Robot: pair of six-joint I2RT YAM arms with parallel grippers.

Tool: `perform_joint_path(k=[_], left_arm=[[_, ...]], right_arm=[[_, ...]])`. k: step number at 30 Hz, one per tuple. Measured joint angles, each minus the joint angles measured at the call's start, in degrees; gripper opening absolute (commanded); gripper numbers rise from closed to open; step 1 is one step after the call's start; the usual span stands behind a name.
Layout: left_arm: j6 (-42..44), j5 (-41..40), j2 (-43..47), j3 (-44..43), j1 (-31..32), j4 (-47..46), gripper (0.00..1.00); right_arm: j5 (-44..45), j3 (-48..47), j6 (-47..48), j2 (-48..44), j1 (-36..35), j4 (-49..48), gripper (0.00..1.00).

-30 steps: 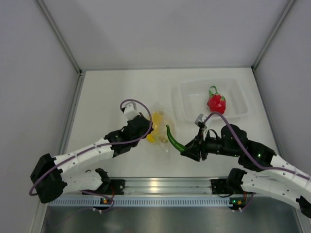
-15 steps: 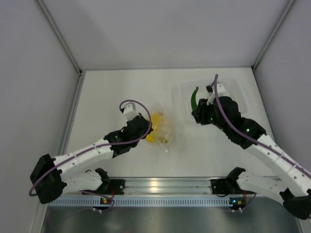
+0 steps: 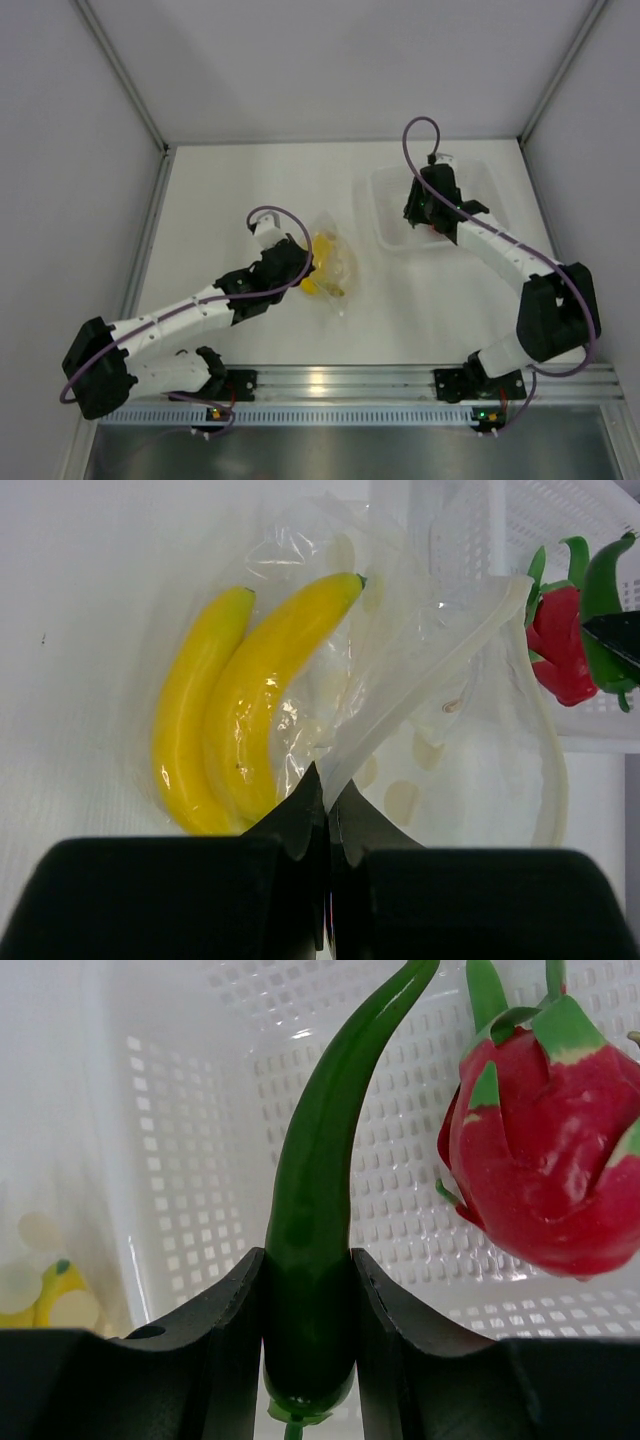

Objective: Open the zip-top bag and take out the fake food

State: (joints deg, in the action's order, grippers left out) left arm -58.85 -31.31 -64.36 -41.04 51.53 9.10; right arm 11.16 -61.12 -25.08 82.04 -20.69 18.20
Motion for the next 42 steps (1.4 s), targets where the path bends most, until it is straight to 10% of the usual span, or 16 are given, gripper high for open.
perform_joint_path(k=[3, 10, 18, 22, 29, 42], left_arm=[[0.07, 0.24, -0.31, 0.00, 0.00, 0.00, 0.00], [1.27, 0.55, -0.22, 0.00, 0.00, 0.09, 0.00], [2.62, 1.31, 0.61, -0.24, 0.00, 0.22, 0.00], [3.04, 2.40, 0.57, -1.38, 0.00, 0.66, 0.00], [3.06, 3.08, 0.48, -3.72, 0.00, 0.79, 0.00], [3.06, 3.43, -2.97, -8.09, 1.92, 1.03, 0.00]], right_arm=[[0.87, -0.83, -1.53, 5.07, 0.26, -2.54, 0.34], [2.71, -0.98, -4.66, 8.85, 0.37, -5.92, 0.91], [2.43, -1.40, -3.93, 5.22, 0.31, -6.29, 0.99], [-4.33, 2.67, -3.61, -4.37, 0.26, -8.15, 0.99], [-22.23, 10.67, -7.08, -16.81, -2.23, -12.92, 0.63], [-7.76, 14.38, -10.12, -23.50, -32.76, -12.66, 0.33]])
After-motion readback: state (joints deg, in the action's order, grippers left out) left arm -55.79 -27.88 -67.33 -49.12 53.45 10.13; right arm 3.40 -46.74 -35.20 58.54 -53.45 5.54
